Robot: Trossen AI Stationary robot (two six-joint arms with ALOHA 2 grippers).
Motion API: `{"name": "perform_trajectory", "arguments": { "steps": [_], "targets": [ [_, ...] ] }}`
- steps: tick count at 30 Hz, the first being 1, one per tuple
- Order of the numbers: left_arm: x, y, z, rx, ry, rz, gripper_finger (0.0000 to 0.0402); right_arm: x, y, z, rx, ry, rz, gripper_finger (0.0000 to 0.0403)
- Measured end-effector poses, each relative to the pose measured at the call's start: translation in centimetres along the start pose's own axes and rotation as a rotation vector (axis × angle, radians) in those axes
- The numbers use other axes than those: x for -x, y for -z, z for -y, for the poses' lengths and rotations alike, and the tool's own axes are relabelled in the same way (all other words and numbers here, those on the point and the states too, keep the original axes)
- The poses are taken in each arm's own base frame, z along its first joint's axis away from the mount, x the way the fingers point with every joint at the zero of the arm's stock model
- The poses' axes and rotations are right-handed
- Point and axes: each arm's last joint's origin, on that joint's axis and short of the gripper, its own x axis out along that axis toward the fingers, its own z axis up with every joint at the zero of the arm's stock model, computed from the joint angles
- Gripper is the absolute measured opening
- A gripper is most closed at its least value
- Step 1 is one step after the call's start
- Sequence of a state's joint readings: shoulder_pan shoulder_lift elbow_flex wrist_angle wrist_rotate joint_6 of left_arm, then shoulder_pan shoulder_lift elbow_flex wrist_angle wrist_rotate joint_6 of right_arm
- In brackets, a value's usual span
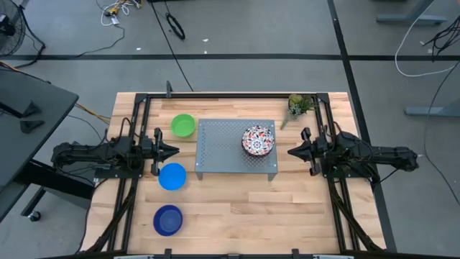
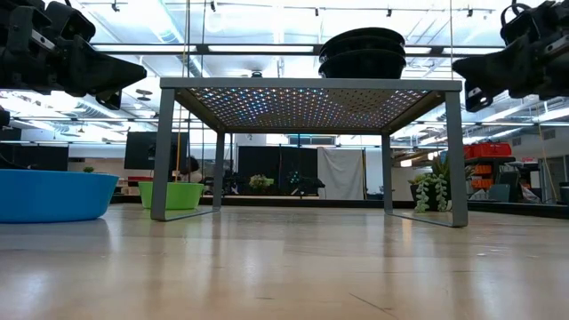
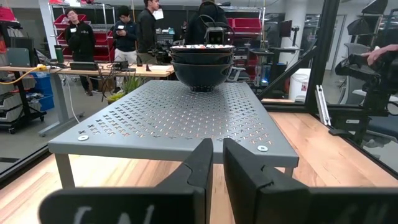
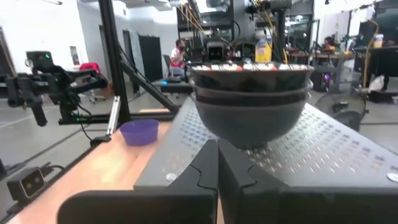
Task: Pick & Place Mini bowls
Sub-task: Put the light green plastic bowl on the shelf
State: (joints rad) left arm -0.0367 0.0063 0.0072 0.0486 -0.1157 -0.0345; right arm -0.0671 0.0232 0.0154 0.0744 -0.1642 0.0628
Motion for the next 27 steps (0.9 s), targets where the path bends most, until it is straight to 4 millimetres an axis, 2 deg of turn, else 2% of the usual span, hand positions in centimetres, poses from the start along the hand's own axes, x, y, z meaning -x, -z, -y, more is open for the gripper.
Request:
{"name": "perform_trajectory", "arguments": {
  "steps": [16,27],
  "targets": [
    [0.00,-0.01,0.00,0.000,0.000,0.001,0.0044,0.16,0.14,-0.01,0.001,0.002,-0.011,0.0000],
    [0.00,0.01,0.00,0.000,0.000,0.000,0.0044,0.16,0.11,-0.01,-0.009,0.001,-0.011,0.0020]
  ]
}}
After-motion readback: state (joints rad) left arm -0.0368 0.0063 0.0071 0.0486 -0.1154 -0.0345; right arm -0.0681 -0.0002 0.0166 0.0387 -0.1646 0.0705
